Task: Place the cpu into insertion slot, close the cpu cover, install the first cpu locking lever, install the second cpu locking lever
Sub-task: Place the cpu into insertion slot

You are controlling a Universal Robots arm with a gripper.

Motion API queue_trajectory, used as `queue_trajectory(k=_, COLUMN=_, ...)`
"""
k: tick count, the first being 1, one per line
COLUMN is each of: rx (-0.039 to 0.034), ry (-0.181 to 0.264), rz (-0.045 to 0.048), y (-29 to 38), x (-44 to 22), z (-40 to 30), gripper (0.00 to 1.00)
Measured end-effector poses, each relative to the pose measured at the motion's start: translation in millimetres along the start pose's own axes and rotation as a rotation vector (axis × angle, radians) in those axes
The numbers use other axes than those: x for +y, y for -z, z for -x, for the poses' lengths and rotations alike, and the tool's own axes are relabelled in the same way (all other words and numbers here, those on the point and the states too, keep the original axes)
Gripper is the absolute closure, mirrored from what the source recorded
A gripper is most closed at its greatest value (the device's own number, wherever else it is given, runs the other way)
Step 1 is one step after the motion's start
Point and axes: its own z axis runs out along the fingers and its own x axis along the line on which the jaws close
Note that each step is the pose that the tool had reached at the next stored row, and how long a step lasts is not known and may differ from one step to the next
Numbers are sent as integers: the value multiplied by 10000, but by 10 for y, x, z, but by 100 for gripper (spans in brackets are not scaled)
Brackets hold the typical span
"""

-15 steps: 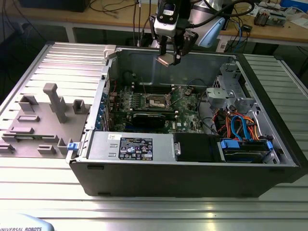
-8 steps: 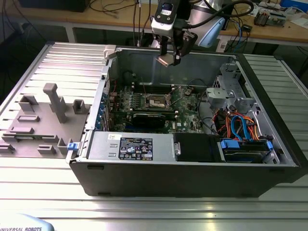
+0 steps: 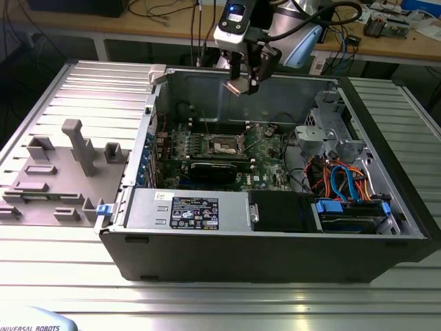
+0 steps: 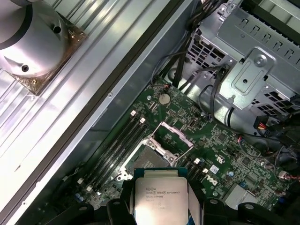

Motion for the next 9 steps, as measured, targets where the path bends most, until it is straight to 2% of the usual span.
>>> queue_trajectory(k=9, rx=-99, ry=-1104, rz=21, y=-38, x=-3, z=-1, gripper=46)
